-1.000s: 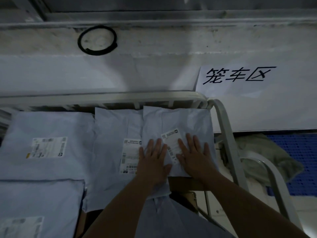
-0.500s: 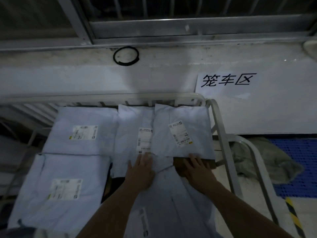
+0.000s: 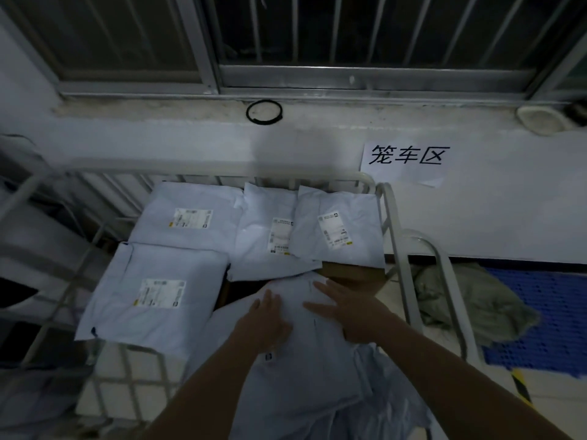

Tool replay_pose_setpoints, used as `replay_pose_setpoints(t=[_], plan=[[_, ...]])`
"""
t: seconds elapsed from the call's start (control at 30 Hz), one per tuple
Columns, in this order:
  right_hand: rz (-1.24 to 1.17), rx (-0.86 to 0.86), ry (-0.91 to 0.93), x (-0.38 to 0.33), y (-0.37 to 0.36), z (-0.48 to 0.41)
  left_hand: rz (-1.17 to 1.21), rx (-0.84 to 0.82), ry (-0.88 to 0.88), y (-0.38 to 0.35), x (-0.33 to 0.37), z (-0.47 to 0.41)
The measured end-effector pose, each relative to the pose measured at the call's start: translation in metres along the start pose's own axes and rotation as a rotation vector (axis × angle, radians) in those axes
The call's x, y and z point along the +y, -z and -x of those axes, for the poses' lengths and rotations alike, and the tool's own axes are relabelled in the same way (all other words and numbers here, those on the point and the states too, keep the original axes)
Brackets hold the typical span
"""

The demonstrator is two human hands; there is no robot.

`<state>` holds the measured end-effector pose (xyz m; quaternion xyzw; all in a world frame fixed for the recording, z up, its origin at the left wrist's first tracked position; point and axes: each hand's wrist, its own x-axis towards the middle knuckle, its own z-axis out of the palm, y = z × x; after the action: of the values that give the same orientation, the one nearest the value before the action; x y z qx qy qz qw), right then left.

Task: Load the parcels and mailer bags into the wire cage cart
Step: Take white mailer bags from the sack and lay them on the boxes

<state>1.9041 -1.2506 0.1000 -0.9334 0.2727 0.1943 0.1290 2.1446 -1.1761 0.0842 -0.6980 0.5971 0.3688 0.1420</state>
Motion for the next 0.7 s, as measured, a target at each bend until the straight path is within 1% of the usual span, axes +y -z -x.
replay_pose_setpoints(t=[0.07, 0.1, 0.17, 0.23, 0.27, 0.3, 0.37, 0.4, 0.47, 0.5, 0.53, 0.57, 0.63, 0.7], plan=[[0.072, 0.009, 0.091, -0.013, -0.002, 0.003, -0.012, -0.006, 0.015, -0.011, -0.001, 0.013], [0.102, -0.012, 0.1, -0.018, -0.002, 0.005, -0.023, 0.006, 0.011, -0.016, -0.002, 0.019], [0.108, -0.093, 0.041, -0.025, -0.002, 0.008, -0.026, 0.019, -0.012, -0.017, -0.005, 0.029], [0.083, -0.114, -0.035, -0.031, 0.005, 0.012, -0.016, 0.02, -0.03, -0.011, -0.012, 0.04], [0.083, -0.068, -0.052, -0.034, 0.011, 0.014, -0.011, 0.022, -0.037, -0.007, -0.017, 0.045], [0.072, 0.064, -0.059, -0.037, 0.018, 0.015, -0.011, 0.03, -0.047, -0.003, -0.022, 0.05], [0.012, 0.165, -0.131, -0.042, 0.03, 0.017, -0.011, 0.049, -0.065, 0.008, -0.033, 0.063], [-0.005, 0.18, -0.162, -0.046, 0.039, 0.017, -0.009, 0.057, -0.072, 0.013, -0.037, 0.071], [0.039, 0.241, -0.211, -0.052, 0.06, 0.013, -0.016, 0.044, -0.096, 0.027, -0.046, 0.086], [0.03, 0.192, -0.263, -0.057, 0.07, 0.013, -0.018, 0.031, -0.11, 0.035, -0.049, 0.093], [-0.01, 0.122, -0.312, -0.063, 0.083, 0.014, 0.002, 0.023, -0.133, 0.044, -0.052, 0.101], [-0.03, 0.099, -0.354, -0.07, 0.098, 0.015, 0.054, 0.028, -0.161, 0.053, -0.053, 0.111], [-0.006, 0.14, -0.421, -0.091, 0.131, 0.014, 0.234, 0.04, -0.216, 0.075, -0.054, 0.133], [0.055, 0.177, -0.481, -0.112, 0.16, 0.011, 0.389, 0.029, -0.227, 0.103, -0.051, 0.152]])
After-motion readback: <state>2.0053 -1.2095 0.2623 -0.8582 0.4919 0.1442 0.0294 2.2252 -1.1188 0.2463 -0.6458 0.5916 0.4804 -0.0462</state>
